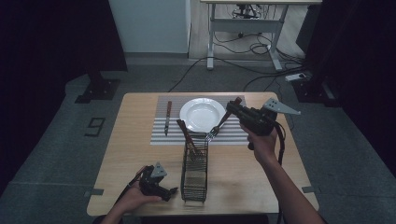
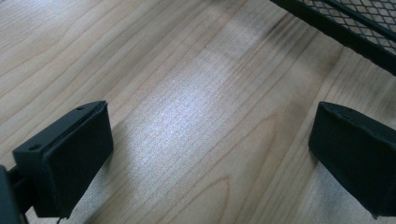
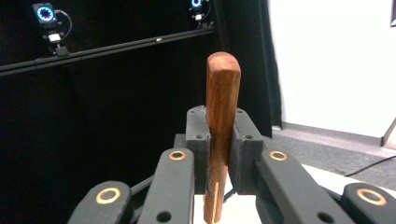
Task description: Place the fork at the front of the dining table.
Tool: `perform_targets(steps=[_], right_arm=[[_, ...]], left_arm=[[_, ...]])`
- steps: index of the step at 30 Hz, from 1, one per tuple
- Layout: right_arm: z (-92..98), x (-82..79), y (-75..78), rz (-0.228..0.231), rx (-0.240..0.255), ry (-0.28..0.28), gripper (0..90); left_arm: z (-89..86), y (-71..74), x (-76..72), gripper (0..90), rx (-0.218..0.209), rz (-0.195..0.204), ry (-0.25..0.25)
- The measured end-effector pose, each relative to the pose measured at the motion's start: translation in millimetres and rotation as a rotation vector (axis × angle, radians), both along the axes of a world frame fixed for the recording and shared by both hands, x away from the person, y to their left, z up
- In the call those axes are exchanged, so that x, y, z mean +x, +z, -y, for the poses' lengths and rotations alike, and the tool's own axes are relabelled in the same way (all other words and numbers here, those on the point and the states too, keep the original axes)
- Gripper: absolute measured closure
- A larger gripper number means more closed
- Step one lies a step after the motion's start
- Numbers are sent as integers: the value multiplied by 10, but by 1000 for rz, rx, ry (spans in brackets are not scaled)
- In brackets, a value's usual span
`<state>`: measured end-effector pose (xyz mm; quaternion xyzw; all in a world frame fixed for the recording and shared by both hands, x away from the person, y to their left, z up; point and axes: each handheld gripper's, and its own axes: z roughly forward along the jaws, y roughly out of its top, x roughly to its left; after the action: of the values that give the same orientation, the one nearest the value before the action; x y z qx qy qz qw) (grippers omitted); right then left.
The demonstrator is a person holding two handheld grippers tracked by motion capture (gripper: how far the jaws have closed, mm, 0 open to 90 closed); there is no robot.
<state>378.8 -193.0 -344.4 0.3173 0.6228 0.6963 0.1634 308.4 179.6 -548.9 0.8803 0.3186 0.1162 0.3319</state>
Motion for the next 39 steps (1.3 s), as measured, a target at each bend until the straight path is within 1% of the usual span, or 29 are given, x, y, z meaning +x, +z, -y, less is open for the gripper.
perform_targets(steps=[3, 4, 6, 8, 12, 14, 17, 26, 32, 33, 36, 38, 39], right_arm=[[59, 4, 15, 6, -2, -20, 806], [86, 9, 17, 2, -9, -21, 807], [121, 24, 17, -7, 2, -33, 806], [163, 39, 14, -13, 1, -45, 807], [239, 65, 4, -13, -9, -78, 807], [259, 72, 1, -15, -9, -84, 806], [318, 108, -30, -26, -20, -107, 807], [382, 178, -100, -44, -53, -149, 807], [410, 241, -171, -65, -76, -170, 807], [419, 266, -202, -73, -78, -185, 807], [442, 303, -243, -88, -89, -197, 807], [447, 316, -255, -90, -88, -203, 807], [463, 336, -275, -93, -98, -212, 807]], left_arm=[[0, 0, 0, 0, 0, 0, 0], [0, 0, 0, 0, 0, 0, 0], [0, 0, 0, 0, 0, 0, 0], [0, 0, 0, 0, 0, 0, 0], [0, 0, 0, 0, 0, 0, 0], [0, 0, 0, 0, 0, 0, -1], [0, 0, 0, 0, 0, 0, -1], [0, 1, 0, 0, 1, 0, -1], [0, 0, 0, 0, 0, 0, -1], [0, 0, 0, 0, 0, 0, -1], [0, 0, 0, 0, 1, 0, -1], [0, 0, 0, 0, 0, 0, -1], [0, 0, 0, 0, 0, 0, -1]])
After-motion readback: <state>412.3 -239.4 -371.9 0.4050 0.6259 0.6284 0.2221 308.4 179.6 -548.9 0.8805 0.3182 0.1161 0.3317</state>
